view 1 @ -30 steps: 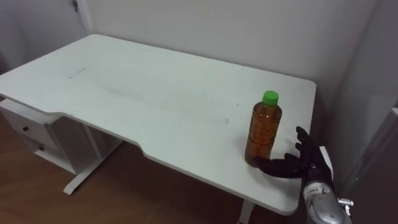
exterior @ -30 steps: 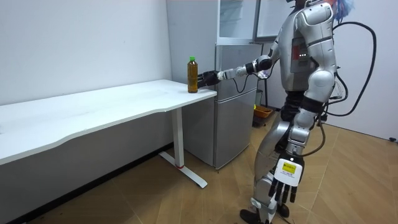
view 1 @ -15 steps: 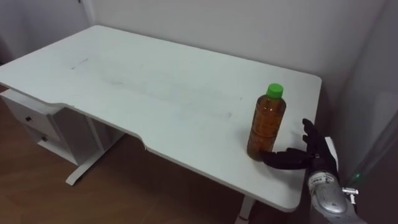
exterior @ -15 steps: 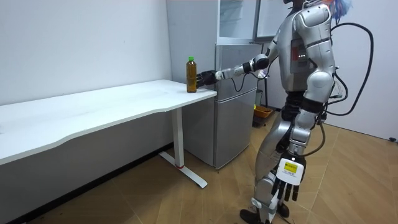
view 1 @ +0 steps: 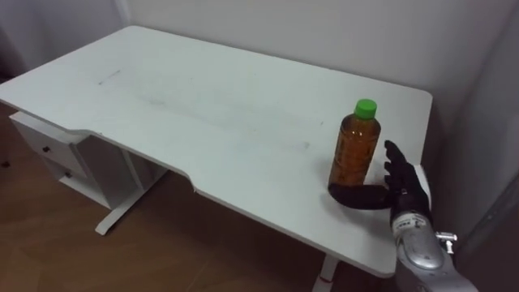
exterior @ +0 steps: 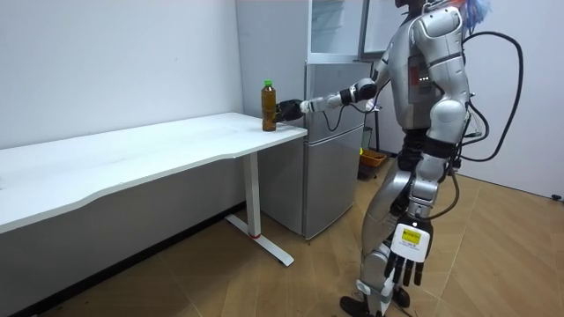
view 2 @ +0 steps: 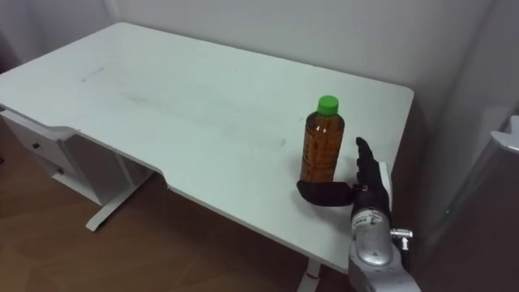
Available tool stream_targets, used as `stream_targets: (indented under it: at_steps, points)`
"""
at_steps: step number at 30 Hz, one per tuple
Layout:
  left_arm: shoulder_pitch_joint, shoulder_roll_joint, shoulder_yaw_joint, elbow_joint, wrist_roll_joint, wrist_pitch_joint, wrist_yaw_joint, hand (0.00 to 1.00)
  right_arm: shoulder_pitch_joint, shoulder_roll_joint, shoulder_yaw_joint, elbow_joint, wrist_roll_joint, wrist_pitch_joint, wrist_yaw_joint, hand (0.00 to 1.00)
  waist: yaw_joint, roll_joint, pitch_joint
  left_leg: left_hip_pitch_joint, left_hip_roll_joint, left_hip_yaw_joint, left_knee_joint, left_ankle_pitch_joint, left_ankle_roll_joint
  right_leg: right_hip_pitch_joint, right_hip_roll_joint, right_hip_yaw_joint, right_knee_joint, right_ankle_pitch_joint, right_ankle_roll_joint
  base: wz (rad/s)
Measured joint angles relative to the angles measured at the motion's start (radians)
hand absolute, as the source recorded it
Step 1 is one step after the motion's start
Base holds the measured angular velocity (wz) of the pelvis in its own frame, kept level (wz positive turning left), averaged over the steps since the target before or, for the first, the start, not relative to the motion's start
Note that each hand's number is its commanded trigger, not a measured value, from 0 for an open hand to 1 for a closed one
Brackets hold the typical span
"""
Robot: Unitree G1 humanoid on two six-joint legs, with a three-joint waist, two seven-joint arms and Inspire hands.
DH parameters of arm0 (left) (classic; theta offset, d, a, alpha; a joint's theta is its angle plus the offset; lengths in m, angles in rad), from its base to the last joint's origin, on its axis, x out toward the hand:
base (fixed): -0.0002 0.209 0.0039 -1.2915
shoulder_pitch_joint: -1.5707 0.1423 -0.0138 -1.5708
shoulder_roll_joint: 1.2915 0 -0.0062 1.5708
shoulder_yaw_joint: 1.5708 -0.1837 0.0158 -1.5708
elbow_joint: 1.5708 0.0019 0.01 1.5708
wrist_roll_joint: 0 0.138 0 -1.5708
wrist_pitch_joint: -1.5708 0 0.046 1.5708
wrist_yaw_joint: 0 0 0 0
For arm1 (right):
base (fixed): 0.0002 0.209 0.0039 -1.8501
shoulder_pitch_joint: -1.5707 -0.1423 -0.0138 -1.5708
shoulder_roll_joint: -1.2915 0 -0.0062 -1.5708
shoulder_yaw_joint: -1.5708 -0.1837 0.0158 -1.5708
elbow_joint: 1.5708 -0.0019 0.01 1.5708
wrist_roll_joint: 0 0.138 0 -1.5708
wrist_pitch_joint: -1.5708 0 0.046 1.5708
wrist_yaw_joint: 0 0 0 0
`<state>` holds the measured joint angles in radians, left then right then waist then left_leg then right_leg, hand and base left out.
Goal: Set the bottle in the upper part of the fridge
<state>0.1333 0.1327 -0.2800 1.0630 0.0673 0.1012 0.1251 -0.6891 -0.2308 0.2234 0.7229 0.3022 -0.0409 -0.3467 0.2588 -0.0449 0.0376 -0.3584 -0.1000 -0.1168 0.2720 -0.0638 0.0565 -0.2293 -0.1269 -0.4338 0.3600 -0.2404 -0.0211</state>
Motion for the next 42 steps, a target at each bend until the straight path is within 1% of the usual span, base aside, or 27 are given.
stream_targets:
  at_steps: [2, 5, 8, 22, 26, 28, 29, 32, 34, 36, 39, 42]
  points:
    - [-0.022, 0.000, -0.001, 0.017, 0.000, -0.007, -0.002, 0.00, -0.001, 0.002, 0.012, -0.009, 0.000, 0.000, 0.001, 0.00, 0.017, 0.000, 0.0000, 0.004, 0.000, 0.000, -0.003, 0.000, 0.000, 0.000, 0.002, 0.011, -0.001, -0.001, 0.000, 0.00]
    - [-0.024, 0.001, -0.001, 0.018, -0.001, -0.021, 0.000, 0.00, -0.010, 0.001, 0.013, -0.010, 0.000, 0.000, 0.024, 0.00, 0.024, 0.000, 0.0002, 0.004, 0.000, 0.000, -0.003, 0.000, 0.000, 0.001, 0.004, 0.014, -0.001, -0.001, 0.000, 0.00]
    - [-0.023, 0.001, -0.008, 0.021, -0.037, -0.022, 0.000, 0.00, -0.017, 0.001, 0.020, -0.014, 0.000, -0.001, 0.030, 0.00, 0.024, 0.000, 0.0003, 0.005, 0.000, 0.000, -0.003, 0.000, 0.000, 0.004, 0.004, 0.014, -0.001, -0.001, 0.000, 0.00]
    - [-0.021, 0.001, -0.017, 0.032, -0.040, -0.025, 0.001, 0.00, -0.017, 0.001, 0.020, -0.037, 0.002, -0.002, 0.021, 0.00, 0.025, 0.000, 0.0005, 0.005, 0.000, -0.001, -0.007, 0.000, 0.000, 0.005, 0.005, 0.012, -0.017, -0.001, 0.000, 0.00]
    - [-0.020, 0.001, -0.016, 0.035, -0.055, -0.019, 0.001, 0.00, -0.017, 0.000, 0.019, -0.037, 0.023, -0.002, 0.008, 0.00, 0.025, 0.001, 0.0006, 0.005, -0.001, -0.002, -0.006, 0.000, 0.000, 0.010, 0.003, 0.002, -0.013, -0.001, 0.000, 0.01]
    - [-0.020, 0.000, -0.016, 0.035, -0.056, -0.019, 0.002, 0.00, -0.018, -0.001, 0.016, -0.028, 0.052, -0.002, -0.006, 0.00, 0.025, 0.004, 0.0027, 0.004, -0.002, 0.001, -0.004, 0.000, 0.000, 0.012, -0.001, -0.006, -0.009, -0.002, 0.000, 0.06]
    - [-0.020, 0.000, -0.017, 0.035, -0.056, -0.019, 0.003, 0.00, -0.018, -0.002, 0.016, -0.018, 0.065, -0.002, -0.014, 0.00, 0.026, 0.006, 0.0061, 0.006, -0.004, 0.001, -0.002, -0.001, 0.001, 0.011, -0.005, -0.008, 0.001, -0.007, 0.001, 0.07]
    - [-0.021, -0.001, -0.017, 0.035, -0.056, -0.019, 0.003, 0.00, -0.017, -0.002, 0.013, 0.001, 0.086, -0.002, -0.021, 0.00, 0.025, 0.015, 0.0127, 0.003, -0.010, 0.006, 0.004, -0.001, 0.003, 0.000, -0.018, -0.009, 0.022, -0.020, 0.002, 0.02]
    - [-0.020, -0.001, -0.017, 0.035, -0.056, -0.018, 0.003, 0.00, -0.018, -0.002, -0.009, 0.012, 0.085, -0.004, -0.022, 0.00, 0.026, 0.019, 0.0146, 0.002, -0.013, 0.003, 0.005, 0.000, 0.005, -0.004, -0.025, -0.010, 0.030, -0.026, 0.003, 0.02]
    - [-0.020, -0.002, -0.017, 0.035, -0.057, -0.017, 0.004, 0.00, -0.021, -0.008, -0.024, 0.018, 0.085, -0.006, -0.040, 0.00, 0.031, 0.019, 0.0144, -0.002, -0.016, 0.003, 0.006, 0.001, 0.007, -0.012, -0.029, -0.009, 0.037, -0.028, 0.004, 0.00]
    - [-0.020, -0.005, -0.020, 0.035, -0.059, -0.018, 0.004, 0.00, -0.025, -0.010, -0.051, 0.050, 0.085, -0.035, -0.067, 0.00, 0.035, 0.021, 0.0142, -0.009, -0.017, 0.002, 0.011, 0.001, 0.008, -0.016, -0.028, -0.009, 0.038, -0.027, 0.006, 0.00]
    - [-0.020, -0.010, -0.021, 0.035, -0.079, -0.018, 0.013, 0.00, -0.040, -0.012, -0.052, 0.065, 0.085, -0.038, -0.098, 0.00, 0.038, 0.026, 0.0142, -0.015, -0.017, 0.001, 0.013, 0.001, 0.008, -0.021, -0.028, -0.009, 0.038, -0.026, 0.006, 0.00]
